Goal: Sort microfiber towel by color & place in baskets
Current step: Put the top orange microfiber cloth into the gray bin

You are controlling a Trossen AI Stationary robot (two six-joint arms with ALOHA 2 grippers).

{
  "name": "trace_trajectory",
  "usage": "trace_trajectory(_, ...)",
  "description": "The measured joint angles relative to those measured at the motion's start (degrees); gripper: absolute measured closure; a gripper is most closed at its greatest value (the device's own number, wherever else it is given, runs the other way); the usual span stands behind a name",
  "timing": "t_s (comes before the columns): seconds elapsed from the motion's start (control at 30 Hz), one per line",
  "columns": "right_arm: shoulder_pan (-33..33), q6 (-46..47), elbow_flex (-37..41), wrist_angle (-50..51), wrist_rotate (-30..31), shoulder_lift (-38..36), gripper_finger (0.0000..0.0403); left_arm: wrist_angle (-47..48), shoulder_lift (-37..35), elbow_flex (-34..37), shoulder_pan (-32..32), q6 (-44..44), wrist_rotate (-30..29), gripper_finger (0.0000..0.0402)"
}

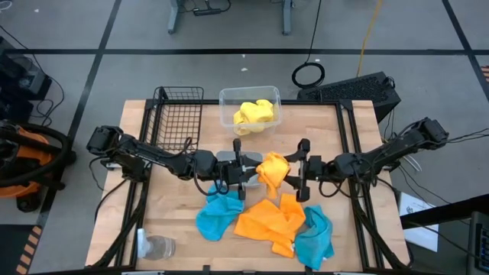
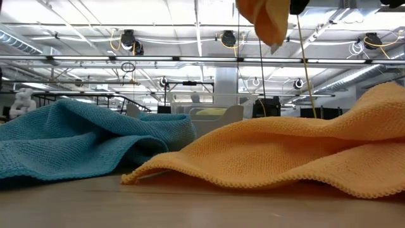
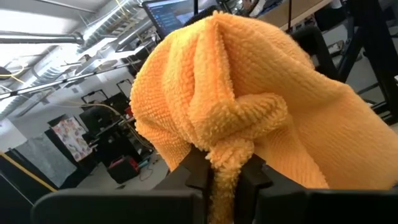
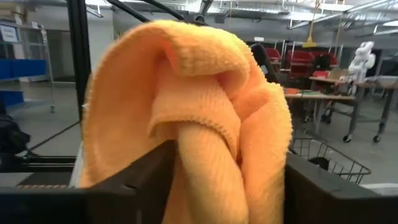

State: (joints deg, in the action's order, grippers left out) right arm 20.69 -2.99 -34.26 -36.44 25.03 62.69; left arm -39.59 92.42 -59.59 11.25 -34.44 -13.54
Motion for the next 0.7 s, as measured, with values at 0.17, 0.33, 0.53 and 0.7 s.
trace_trajectory(0.17, 0.4, 3.1, 0.0, 3.8, -3.9, -3.0, 0.0129, 0.0, 0.0, 0.0, 0.0, 0.2, 0.0, 0.0372)
trace_trajectory(0.33, 0.2, 6.6, 0.0, 4.9, -5.9, -2.2, 0.0106, -0.6, 0.0, 0.0, 0.0, 0.9, 0.0, 0.0372)
trace_trajectory(0.53, -1.0, 8.4, 0.0, 3.5, -5.6, 0.8, 0.0104, -0.6, 0.0, 0.0, -0.6, 0.9, -0.1, 0.0373)
trace_trajectory(0.7, -1.6, 8.7, 0.0, 1.4, -5.2, 2.7, 0.0104, -0.2, 0.0, 0.0, -1.3, 0.9, -1.9, 0.0373)
